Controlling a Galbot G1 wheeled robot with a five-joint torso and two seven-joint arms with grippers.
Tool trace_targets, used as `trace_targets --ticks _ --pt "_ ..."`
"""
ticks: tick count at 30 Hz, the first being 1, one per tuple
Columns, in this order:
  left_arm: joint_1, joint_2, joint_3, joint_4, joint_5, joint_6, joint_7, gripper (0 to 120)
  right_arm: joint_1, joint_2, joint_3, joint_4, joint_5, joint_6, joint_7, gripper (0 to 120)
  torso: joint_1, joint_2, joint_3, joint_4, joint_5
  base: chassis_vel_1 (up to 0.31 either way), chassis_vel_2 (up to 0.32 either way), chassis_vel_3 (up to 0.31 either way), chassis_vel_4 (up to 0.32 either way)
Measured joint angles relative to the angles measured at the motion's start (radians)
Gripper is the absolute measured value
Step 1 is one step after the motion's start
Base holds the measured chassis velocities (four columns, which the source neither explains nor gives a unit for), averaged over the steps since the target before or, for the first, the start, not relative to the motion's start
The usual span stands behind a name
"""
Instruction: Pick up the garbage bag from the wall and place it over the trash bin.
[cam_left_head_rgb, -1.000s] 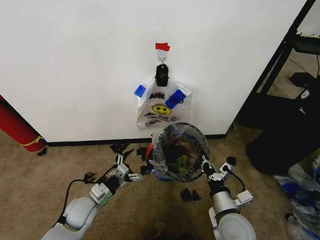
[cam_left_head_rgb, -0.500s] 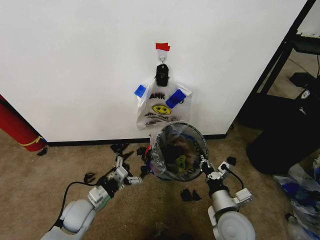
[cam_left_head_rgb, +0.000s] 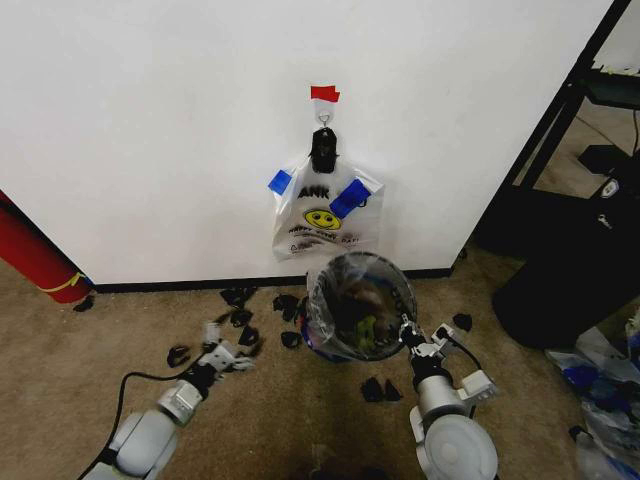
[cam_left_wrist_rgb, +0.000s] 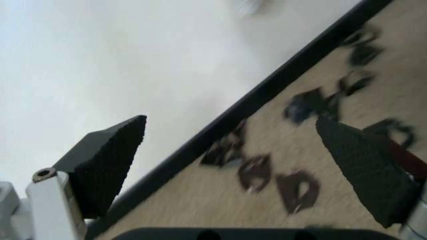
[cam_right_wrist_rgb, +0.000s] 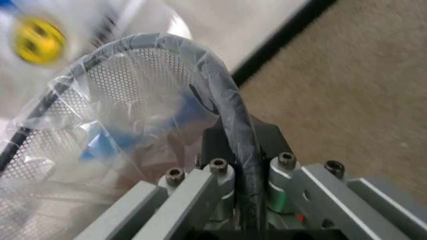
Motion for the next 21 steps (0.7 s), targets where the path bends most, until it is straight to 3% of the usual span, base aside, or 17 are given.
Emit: trace_targets --ticks 2,8,21 --pt "0.016 -0.023 0.006 -0.002 0.006 0.041 -0.080 100 0.024 -0.008 -0.001 -0.016 -0.001 -0.070 0.041 0 0.000 0.000 0.000 0.0001 0.0000 0.000 0.000 0.000 0.000" --pt "0.043 -0.076 0.016 -0.026 0.001 0.065 -0.184 100 0.058 -0.022 -0.016 -0.063 -0.020 -0.147 0.060 0 0.000 0.000 0.000 0.0000 0.0001 0.000 0.000 0.000 0.000" --pt "0.098 -0.107 0.019 -0.130 -0.003 0.042 -0.184 100 0.029 -0.045 0.000 -0.114 -0.120 -0.189 -0.024 0 0.000 0.000 0.000 -0.0002 -0.0001 0.000 0.000 0.000 0.000"
